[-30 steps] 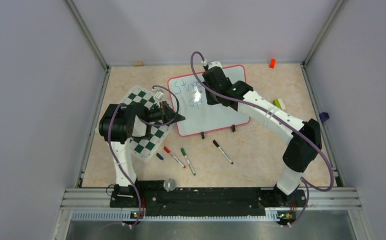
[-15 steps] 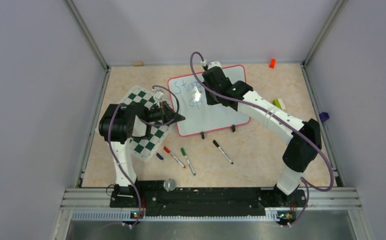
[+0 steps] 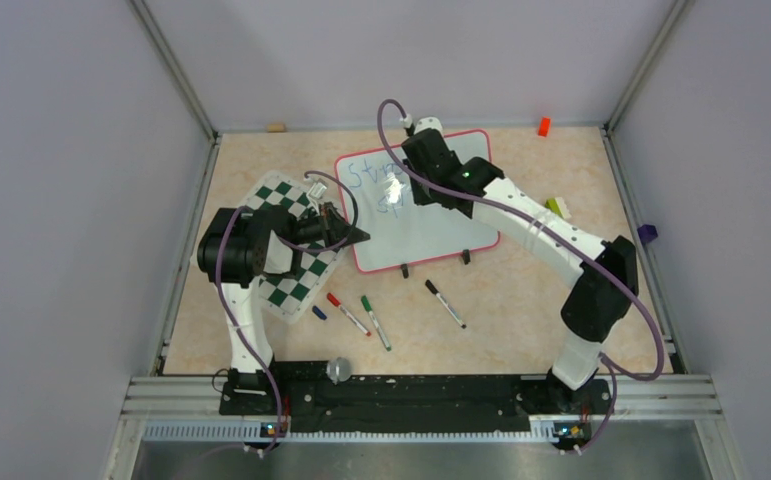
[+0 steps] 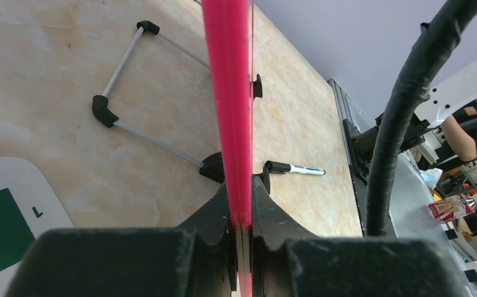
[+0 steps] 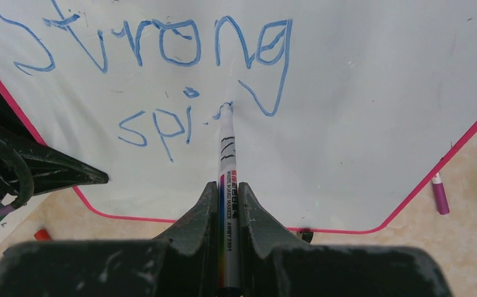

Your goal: Write a sentence on the whiteboard

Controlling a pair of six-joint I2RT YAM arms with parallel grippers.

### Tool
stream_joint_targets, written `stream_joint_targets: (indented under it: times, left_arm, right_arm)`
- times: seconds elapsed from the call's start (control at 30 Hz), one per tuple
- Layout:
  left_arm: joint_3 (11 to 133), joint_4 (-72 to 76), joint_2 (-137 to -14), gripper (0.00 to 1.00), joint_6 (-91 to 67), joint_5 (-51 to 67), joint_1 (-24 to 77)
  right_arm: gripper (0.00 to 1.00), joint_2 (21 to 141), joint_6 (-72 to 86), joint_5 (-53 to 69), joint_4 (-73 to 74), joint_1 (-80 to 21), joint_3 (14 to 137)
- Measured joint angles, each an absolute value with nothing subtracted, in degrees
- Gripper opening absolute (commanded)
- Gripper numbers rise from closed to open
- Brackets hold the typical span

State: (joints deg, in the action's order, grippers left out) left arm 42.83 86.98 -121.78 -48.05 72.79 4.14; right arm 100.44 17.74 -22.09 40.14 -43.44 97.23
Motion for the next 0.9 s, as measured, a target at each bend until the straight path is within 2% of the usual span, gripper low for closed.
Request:
stream_joint_targets:
  times: [0.43, 0.9]
  left_arm:
    - [42.8, 87.0, -121.8, 0.0, -48.1, 72.8, 4.1]
    - [42.8, 86.8, -121.8, 0.0, -48.3, 72.6, 4.1]
  right_arm:
    - [0.0, 100.7, 17.6, -22.3, 40.1, -43.4, 97.4]
    - [0.0, 99.1, 19.1, -21.6, 40.3, -44.2, 92.5]
